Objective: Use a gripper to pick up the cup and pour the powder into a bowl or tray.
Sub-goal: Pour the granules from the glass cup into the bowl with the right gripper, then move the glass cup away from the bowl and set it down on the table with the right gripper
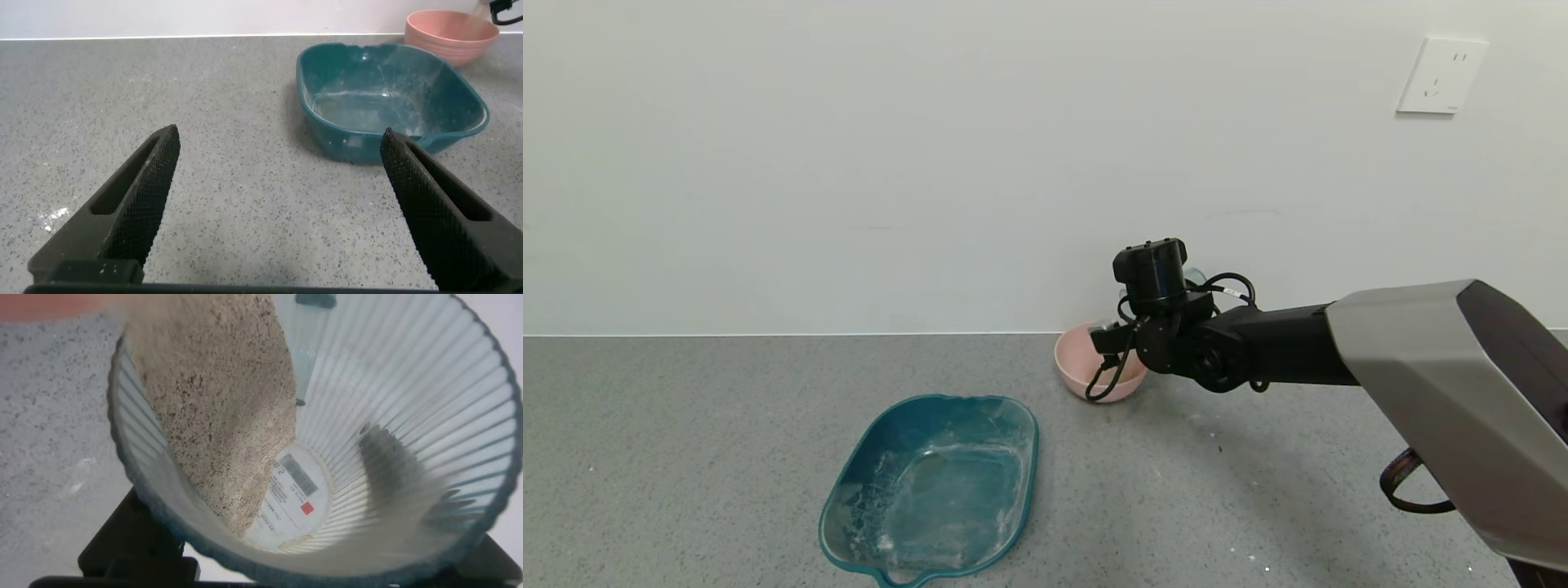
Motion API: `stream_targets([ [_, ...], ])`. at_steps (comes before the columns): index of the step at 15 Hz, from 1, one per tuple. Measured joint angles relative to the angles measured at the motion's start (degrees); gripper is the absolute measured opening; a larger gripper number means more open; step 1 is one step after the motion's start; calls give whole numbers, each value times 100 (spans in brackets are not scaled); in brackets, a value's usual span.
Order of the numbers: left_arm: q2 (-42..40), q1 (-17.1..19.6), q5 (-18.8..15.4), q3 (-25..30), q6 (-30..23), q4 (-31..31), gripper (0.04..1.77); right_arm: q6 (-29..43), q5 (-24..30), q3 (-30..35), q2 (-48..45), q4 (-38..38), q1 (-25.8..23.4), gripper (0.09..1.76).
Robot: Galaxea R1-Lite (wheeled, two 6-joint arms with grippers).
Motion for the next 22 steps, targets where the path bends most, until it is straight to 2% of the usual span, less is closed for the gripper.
stream_targets([
  [6, 0, 0, 0, 0, 0, 0, 176, 1290, 74, 458, -89, 9, 74, 135],
  [15, 0, 0, 0, 0, 0, 0, 176, 3296, 546, 1152, -550, -49, 94, 135],
  [22, 0, 0, 0, 0, 0, 0, 176, 5483, 818, 2325, -1414, 2, 96, 135],
])
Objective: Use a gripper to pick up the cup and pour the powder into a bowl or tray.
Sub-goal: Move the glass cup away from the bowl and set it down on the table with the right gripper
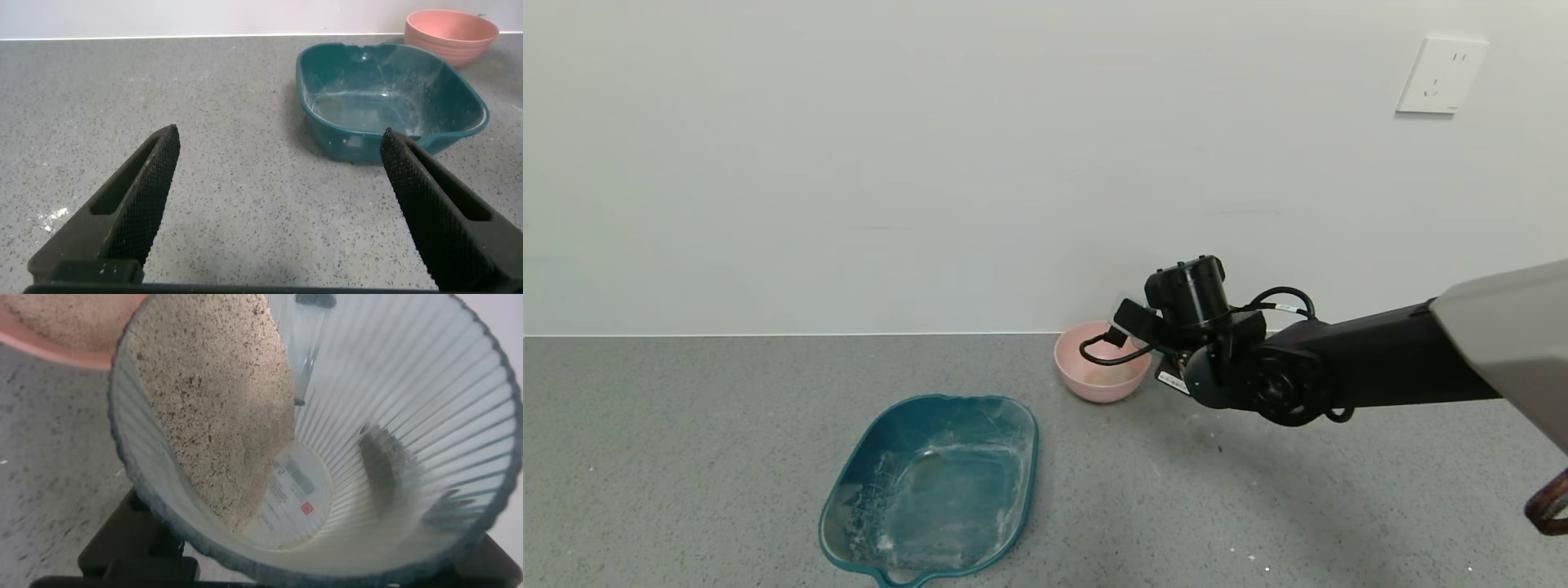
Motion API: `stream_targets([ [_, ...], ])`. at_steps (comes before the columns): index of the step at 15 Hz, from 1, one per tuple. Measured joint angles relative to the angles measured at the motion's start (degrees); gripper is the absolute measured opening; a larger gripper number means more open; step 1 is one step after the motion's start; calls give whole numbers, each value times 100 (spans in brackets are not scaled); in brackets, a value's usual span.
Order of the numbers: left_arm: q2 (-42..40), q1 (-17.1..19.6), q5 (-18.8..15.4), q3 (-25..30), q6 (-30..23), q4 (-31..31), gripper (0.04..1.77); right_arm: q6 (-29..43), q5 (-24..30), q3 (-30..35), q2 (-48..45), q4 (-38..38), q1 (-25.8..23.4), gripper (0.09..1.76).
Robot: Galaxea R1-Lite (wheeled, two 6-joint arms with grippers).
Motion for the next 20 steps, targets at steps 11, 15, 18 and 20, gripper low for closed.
stream_targets([
  [11, 0, 0, 0, 0, 0, 0, 176, 4031, 364, 2466, -1354, -1342, -168, 135],
  [15, 0, 0, 0, 0, 0, 0, 176, 4885, 408, 3122, -1484, -2337, -315, 135],
  [18, 0, 0, 0, 0, 0, -2, 176, 5411, 649, 3207, -1512, -2433, -444, 135],
  [20, 0, 0, 0, 0, 0, 0, 176, 5575, 828, 3222, -1520, -2472, -540, 135],
])
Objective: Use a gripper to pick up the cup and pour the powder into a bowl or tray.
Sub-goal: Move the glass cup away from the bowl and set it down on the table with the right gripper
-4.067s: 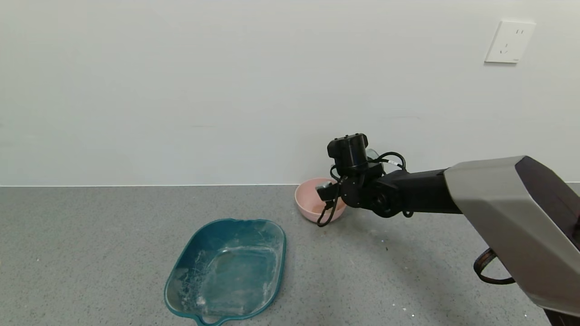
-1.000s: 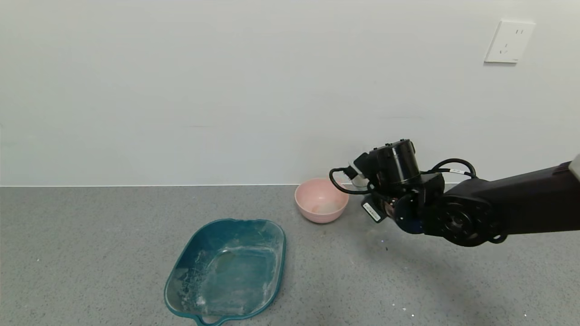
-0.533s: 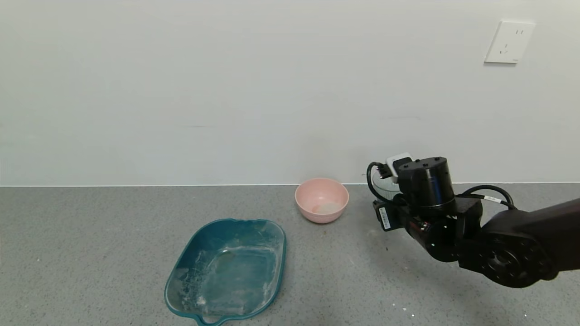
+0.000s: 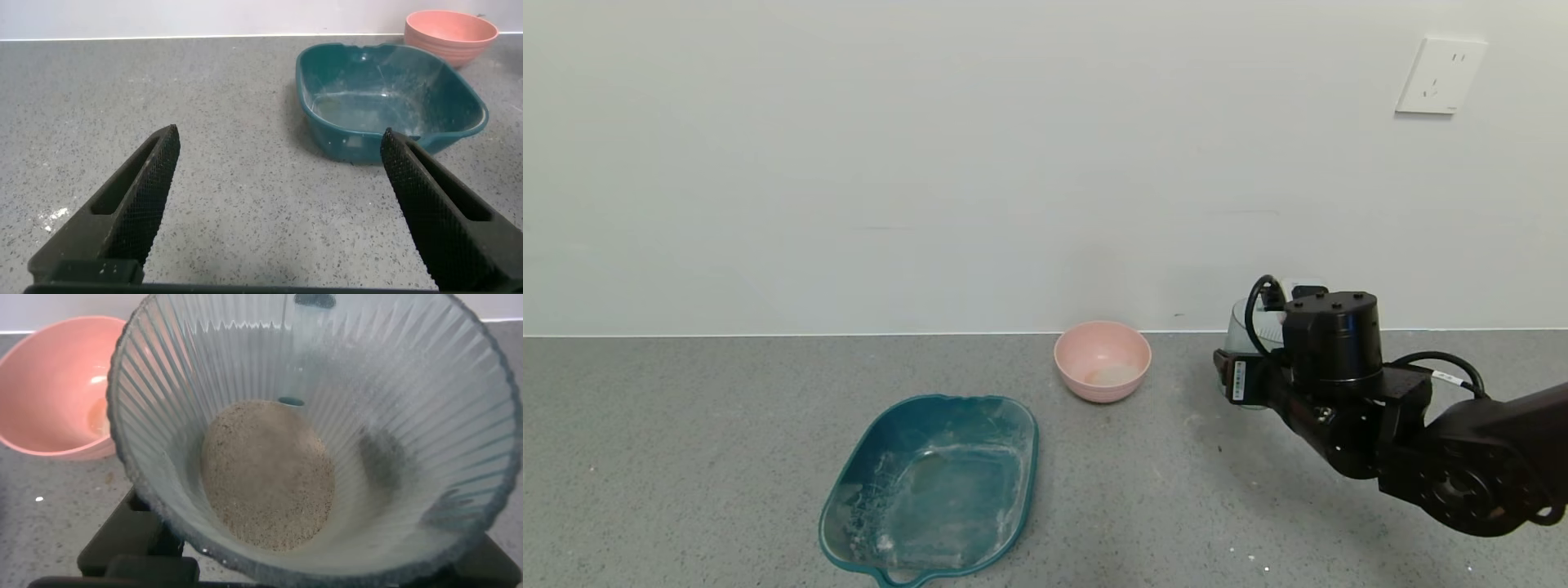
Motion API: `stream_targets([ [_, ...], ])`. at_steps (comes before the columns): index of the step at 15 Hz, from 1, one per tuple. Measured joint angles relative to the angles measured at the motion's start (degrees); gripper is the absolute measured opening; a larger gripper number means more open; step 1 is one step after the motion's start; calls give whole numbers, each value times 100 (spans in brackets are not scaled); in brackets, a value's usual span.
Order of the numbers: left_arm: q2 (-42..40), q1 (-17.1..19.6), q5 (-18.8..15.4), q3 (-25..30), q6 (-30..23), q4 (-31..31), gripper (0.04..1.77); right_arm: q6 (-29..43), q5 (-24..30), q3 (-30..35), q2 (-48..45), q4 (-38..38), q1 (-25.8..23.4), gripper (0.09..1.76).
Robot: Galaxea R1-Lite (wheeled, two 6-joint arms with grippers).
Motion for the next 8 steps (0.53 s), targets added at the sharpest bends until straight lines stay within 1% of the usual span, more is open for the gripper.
stream_targets([
  [4, 0, 0, 0, 0, 0, 0, 176, 24, 466, 28, 48, -280, -306, 135],
  [8, 0, 0, 0, 0, 0, 0, 176, 13, 816, 60, 332, -460, -735, 135],
])
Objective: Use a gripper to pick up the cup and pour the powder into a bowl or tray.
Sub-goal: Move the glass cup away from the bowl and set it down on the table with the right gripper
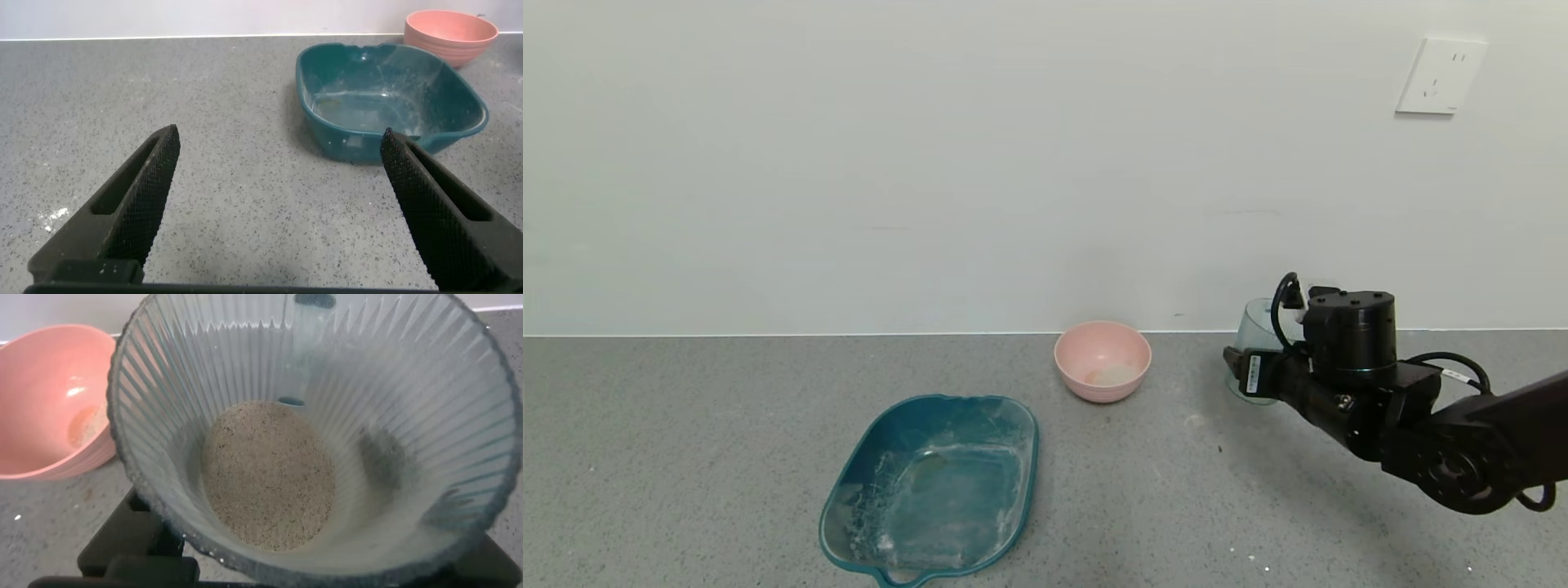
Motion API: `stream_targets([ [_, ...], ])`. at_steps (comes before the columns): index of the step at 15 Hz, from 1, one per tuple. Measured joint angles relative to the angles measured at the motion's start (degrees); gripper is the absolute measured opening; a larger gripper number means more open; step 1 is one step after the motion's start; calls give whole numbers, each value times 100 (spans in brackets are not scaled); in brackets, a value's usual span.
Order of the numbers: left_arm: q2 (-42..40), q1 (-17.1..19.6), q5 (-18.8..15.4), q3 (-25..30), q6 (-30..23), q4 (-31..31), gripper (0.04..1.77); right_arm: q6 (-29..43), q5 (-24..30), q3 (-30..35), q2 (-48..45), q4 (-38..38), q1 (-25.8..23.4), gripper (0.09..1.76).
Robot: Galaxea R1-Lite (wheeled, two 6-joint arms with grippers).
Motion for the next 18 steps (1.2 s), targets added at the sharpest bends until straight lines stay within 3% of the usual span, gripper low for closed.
stream_targets([
  [6, 0, 0, 0, 0, 0, 0, 176, -85, 133, -85, 767, -571, -288, 135],
  [18, 0, 0, 0, 0, 0, 0, 176, -278, 310, -189, 1441, -806, -458, 135],
])
